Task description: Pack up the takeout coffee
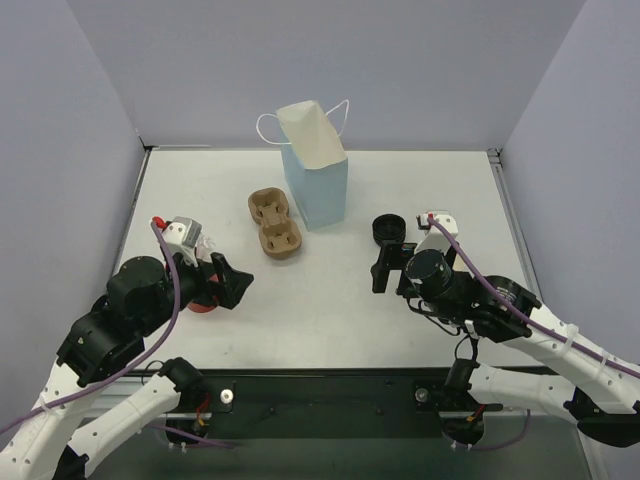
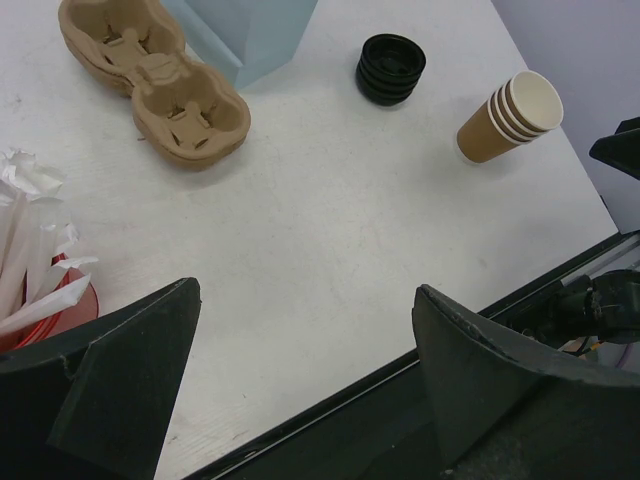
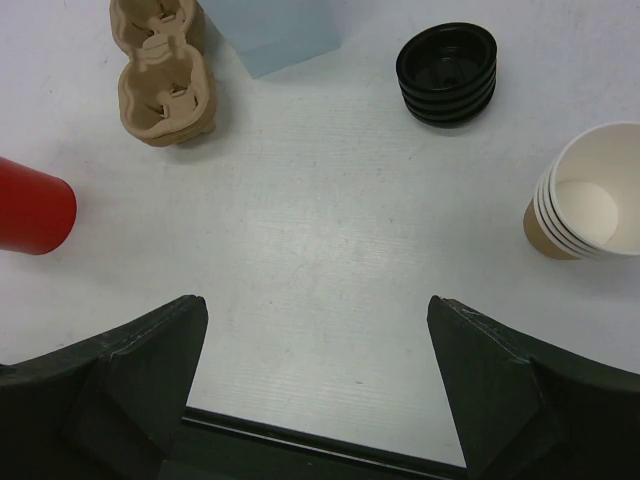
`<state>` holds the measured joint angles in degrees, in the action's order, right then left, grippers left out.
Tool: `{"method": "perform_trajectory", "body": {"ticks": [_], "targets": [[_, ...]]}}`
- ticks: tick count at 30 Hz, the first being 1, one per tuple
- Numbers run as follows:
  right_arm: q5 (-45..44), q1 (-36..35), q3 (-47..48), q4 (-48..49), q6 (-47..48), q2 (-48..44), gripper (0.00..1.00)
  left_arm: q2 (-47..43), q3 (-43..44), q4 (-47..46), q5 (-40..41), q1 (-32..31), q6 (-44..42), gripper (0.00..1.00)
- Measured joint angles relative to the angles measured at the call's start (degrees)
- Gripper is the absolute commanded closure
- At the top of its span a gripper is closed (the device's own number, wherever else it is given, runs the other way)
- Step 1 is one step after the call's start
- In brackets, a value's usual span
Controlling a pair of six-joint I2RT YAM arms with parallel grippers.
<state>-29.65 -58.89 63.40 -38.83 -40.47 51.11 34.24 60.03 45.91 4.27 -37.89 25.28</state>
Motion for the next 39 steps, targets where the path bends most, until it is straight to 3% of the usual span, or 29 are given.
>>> {"method": "perform_trajectory", "body": {"ticks": [10, 13, 14, 17, 23, 30, 39], "targets": [[-2.2, 2.2, 0.0, -0.8, 3.6, 0.9, 0.05, -0.4, 0.0, 0.0, 0.0, 0.0, -0.3, 0.03], [-2.1, 8.7, 0.0, -2.6, 5.4, 2.0, 0.17, -0.5, 0.0, 0.3, 0.0, 0.0, -0.5, 0.03], [-2.0, 11.1, 0.0, -2.9, 6.0, 2.2, 0.28, -0.5, 0.0, 0.3, 0.1, 0.0, -0.6, 0.03], [-1.0, 21.8, 0.1, -3.9, 8.7, 2.6, 0.45, -0.8, 0.0, 0.6, 0.5, 0.0, -1.0, 0.03], [4.6, 40.0, 0.0, -5.0, 12.6, 4.5, 0.61, -1.4, 0.0, 0.7, 0.7, 0.0, -1.3, 0.03], [14.3, 53.1, -2.3, -4.0, 15.4, 9.3, 0.67, -2.5, -2.4, 0.5, 0.4, 0.0, -1.2, 0.03], [21.0, 58.8, -5.4, 0.2, 16.7, 13.1, 0.71, -3.1, -4.1, 0.2, 0.0, 0.0, -0.3, 0.03]]}}
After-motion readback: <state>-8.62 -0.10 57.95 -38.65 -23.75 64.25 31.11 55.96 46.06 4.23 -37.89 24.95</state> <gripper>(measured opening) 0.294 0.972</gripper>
